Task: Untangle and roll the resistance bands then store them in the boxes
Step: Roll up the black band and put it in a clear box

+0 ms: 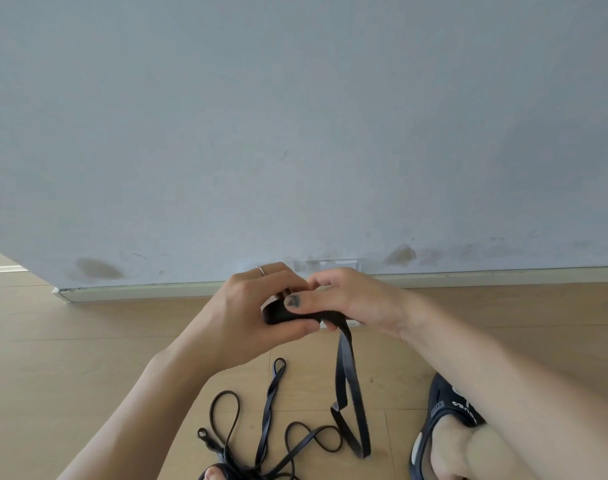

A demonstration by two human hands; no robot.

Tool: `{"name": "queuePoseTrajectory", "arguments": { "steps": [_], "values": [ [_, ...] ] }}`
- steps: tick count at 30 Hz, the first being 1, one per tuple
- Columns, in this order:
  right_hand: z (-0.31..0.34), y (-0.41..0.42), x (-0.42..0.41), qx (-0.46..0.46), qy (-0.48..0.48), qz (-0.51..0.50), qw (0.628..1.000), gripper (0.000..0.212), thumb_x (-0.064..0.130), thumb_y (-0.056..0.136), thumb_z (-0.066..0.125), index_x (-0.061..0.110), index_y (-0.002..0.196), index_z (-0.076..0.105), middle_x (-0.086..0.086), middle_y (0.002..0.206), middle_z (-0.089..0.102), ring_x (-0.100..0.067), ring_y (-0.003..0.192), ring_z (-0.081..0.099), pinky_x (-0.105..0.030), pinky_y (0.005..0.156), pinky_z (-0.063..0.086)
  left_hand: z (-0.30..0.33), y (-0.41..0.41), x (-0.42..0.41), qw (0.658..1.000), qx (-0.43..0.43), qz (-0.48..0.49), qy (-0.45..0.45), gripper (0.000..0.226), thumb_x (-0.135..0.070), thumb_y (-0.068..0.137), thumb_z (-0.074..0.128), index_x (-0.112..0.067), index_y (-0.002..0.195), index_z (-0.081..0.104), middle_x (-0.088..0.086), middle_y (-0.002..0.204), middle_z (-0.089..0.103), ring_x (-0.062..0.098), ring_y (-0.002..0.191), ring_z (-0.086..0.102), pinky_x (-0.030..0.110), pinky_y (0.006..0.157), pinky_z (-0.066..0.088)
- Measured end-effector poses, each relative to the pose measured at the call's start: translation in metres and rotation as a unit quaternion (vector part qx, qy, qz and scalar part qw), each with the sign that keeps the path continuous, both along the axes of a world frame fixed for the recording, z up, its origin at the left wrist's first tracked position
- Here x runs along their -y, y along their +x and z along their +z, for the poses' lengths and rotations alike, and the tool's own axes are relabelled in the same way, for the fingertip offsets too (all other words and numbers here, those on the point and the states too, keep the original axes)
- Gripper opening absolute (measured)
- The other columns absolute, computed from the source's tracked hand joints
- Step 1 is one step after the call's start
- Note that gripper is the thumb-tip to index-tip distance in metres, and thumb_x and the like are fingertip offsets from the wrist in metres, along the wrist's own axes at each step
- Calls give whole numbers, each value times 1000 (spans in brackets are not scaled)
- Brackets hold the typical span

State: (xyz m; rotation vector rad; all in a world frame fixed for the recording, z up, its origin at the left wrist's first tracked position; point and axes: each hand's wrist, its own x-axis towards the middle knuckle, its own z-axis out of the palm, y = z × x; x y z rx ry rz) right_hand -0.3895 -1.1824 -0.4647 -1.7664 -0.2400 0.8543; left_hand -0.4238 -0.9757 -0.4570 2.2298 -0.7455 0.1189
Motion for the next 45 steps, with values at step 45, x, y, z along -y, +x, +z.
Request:
{"name": "queuePoseTrajectory", "arguments": {
  "steps": [45],
  "values": [
    [11,-2,8,64,16,-48,997,57,64,83,68,17,115,70,-1,85,76,-8,54,42,-21,58,37,1,10,-15,995,-73,42,-60,12,-39,84,70,-28,90,72,-9,87,68,18,82,63,19,73,46]
  ]
}}
